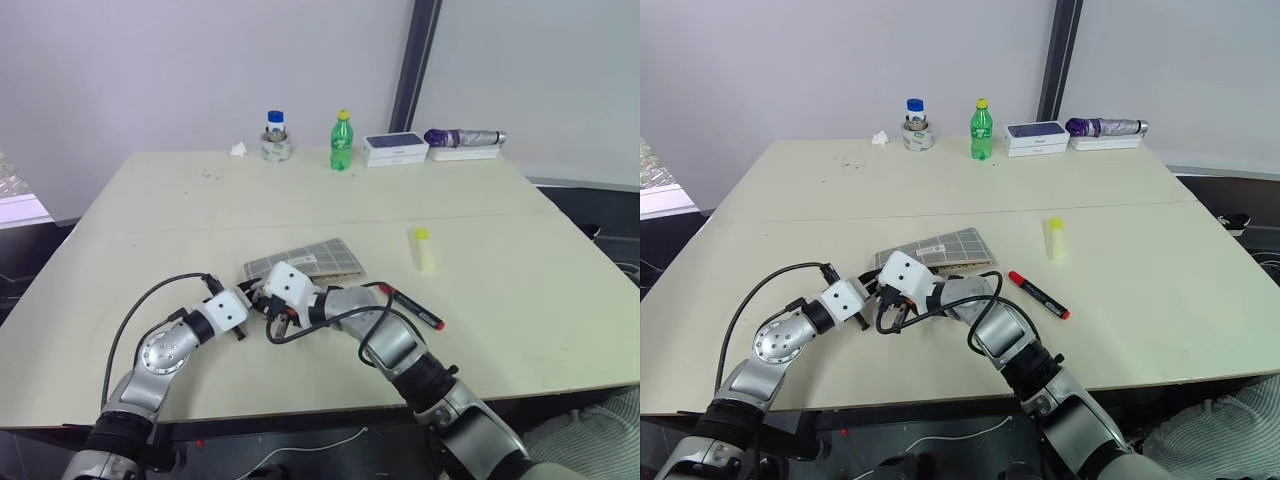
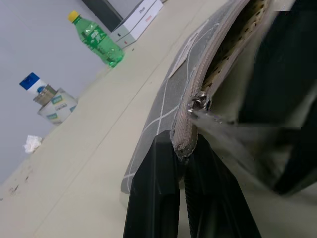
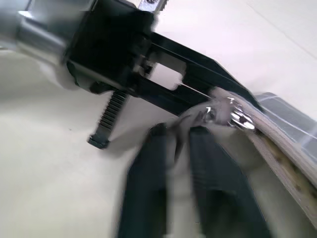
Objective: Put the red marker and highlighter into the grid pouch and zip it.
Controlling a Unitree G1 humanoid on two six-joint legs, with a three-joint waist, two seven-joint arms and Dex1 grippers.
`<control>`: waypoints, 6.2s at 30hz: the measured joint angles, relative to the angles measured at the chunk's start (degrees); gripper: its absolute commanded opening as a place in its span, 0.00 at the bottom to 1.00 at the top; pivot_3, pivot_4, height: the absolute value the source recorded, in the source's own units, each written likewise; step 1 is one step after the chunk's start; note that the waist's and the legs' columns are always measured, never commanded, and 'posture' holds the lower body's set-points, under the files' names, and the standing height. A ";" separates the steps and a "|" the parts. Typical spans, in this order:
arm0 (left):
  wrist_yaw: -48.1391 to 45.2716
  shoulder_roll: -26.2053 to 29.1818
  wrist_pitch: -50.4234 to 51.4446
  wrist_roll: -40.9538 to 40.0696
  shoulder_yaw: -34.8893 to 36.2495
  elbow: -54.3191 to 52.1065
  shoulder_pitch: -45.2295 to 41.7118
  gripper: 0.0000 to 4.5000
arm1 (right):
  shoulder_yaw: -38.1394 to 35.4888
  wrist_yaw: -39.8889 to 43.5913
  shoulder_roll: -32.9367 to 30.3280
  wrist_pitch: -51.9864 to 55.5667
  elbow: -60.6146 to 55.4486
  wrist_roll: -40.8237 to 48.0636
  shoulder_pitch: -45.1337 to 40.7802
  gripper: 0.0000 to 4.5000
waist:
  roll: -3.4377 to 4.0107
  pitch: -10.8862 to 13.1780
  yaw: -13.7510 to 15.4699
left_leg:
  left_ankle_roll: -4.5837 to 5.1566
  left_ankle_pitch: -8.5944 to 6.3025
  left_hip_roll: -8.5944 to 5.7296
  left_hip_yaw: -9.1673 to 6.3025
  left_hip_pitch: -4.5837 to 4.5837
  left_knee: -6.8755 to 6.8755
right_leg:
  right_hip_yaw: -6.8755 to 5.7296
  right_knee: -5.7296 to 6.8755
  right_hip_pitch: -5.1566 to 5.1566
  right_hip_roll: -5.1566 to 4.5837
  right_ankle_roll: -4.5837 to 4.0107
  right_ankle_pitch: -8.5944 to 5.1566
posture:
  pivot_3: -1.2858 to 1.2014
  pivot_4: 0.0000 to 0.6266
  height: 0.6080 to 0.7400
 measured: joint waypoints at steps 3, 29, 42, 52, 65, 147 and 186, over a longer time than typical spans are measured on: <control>0.33 0.01 0.01 0.05 0.05 0.00 0.00 0.00 | -0.66 0.46 -4.11 -2.36 -0.52 -0.84 2.61 0.75 | -0.01 -0.01 0.14 | 0.00 0.00 -0.01 0.00 0.00 0.00 | -0.01 -0.05 0.02 -0.02 0.00 0.00 | 0.52 0.24 1.00; 0.20 0.70 -1.95 -0.55 0.25 3.96 -2.01 0.00 | -35.80 -27.22 -9.79 7.01 -15.91 8.44 13.93 0.99 | -0.02 0.00 0.10 | -0.01 0.01 0.02 0.03 0.02 -0.06 | 0.00 -0.13 0.05 -0.01 -0.02 0.02 | 0.52 0.24 1.00; 0.29 -0.02 -2.44 -0.39 -0.05 3.88 -1.72 0.00 | -36.52 -31.95 -13.07 15.96 13.42 7.14 -0.67 0.94 | -0.01 0.00 -0.09 | 0.01 0.00 0.02 0.05 0.00 -0.09 | 0.02 -0.18 0.04 -0.01 -0.02 0.02 | 0.52 0.24 1.00; 0.91 0.00 -2.34 0.23 -0.03 3.04 -0.91 0.00 | -38.15 -31.83 -14.10 14.72 19.80 7.57 -3.90 0.20 | -0.01 0.00 -0.09 | 0.01 0.00 0.04 0.05 0.00 -0.08 | 0.02 -0.18 0.06 -0.01 -0.02 0.02 | 0.52 0.24 1.00; 0.96 -0.49 -2.34 0.78 -0.39 4.77 -3.14 0.00 | -28.11 4.38 -22.88 -1.48 -13.50 16.95 19.09 0.20 | -0.01 0.01 0.16 | 0.06 -0.03 0.02 0.01 -0.03 0.02 | -0.01 -0.25 0.14 -0.01 0.01 0.03 | 0.52 0.24 1.00; -9.98 8.16 -2.70 -5.58 1.26 -0.07 -8.29 0.00 | -3.97 9.46 -24.85 -24.07 -5.36 -11.84 3.94 1.00 | -0.03 0.02 0.20 | 0.03 -0.02 0.02 0.02 -0.02 0.08 | 0.00 -0.23 0.12 0.03 0.02 0.04 | 0.52 0.24 1.00; -9.79 5.37 0.04 -10.06 5.79 0.81 0.90 0.00 | -36.48 -9.62 -22.86 4.72 -26.89 11.26 38.62 1.00 | -0.07 -0.01 0.33 | 0.06 -0.04 0.06 0.03 0.08 0.04 | 0.01 -0.30 0.26 0.03 0.01 0.14 | 0.52 0.24 1.00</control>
